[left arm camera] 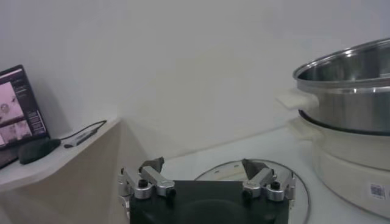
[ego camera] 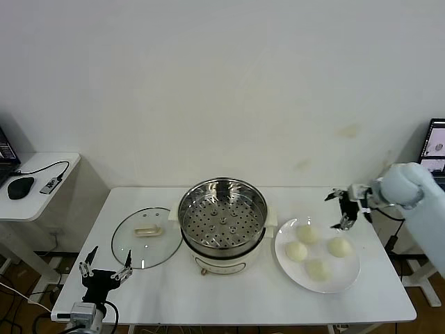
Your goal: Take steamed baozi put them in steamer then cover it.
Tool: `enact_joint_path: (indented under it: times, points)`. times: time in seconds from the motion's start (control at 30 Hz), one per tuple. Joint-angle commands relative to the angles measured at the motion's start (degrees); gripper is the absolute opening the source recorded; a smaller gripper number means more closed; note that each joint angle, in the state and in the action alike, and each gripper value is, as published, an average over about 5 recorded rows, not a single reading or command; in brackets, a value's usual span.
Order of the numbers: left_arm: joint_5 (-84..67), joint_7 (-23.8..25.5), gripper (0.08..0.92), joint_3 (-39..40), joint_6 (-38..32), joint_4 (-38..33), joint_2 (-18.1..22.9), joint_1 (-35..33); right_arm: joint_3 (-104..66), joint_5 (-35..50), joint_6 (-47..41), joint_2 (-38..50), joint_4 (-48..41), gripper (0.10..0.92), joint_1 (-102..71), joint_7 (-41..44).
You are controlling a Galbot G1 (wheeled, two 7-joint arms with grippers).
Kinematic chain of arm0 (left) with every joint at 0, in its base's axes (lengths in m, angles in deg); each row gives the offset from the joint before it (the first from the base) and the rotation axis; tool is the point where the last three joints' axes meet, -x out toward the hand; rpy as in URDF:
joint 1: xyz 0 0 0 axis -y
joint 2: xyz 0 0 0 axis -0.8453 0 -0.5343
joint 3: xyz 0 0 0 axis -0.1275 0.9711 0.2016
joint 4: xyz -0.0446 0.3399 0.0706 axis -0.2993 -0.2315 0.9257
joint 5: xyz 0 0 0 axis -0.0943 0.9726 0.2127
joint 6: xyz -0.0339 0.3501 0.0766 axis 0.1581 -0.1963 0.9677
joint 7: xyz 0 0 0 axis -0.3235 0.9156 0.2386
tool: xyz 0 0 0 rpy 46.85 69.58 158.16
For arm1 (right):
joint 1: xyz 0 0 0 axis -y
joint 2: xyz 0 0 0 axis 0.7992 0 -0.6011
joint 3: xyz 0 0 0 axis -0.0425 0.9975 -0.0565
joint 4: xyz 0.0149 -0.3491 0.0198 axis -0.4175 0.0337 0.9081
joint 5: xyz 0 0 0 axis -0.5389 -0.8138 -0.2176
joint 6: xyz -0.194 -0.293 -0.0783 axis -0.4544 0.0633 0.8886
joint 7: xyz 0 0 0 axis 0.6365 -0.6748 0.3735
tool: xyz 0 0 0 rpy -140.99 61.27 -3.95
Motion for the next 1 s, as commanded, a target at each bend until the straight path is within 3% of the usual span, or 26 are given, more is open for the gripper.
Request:
enact_joint_path:
  times: [0.03,1.0]
  points:
    - [0.10,-0.16,0.823,0.02,-0.27,-0.04,0.18,-0.42,9.36,-5.63,2.83,-5.95,-8.54,0.823,6.96,4.04]
    - [1.61,-0.26,0.823,0.71,-0.94,1.32,0.52,-1.35,2.33,-10.56,0.48,-13.10,-14.69,0.823,-1.40,-3.62]
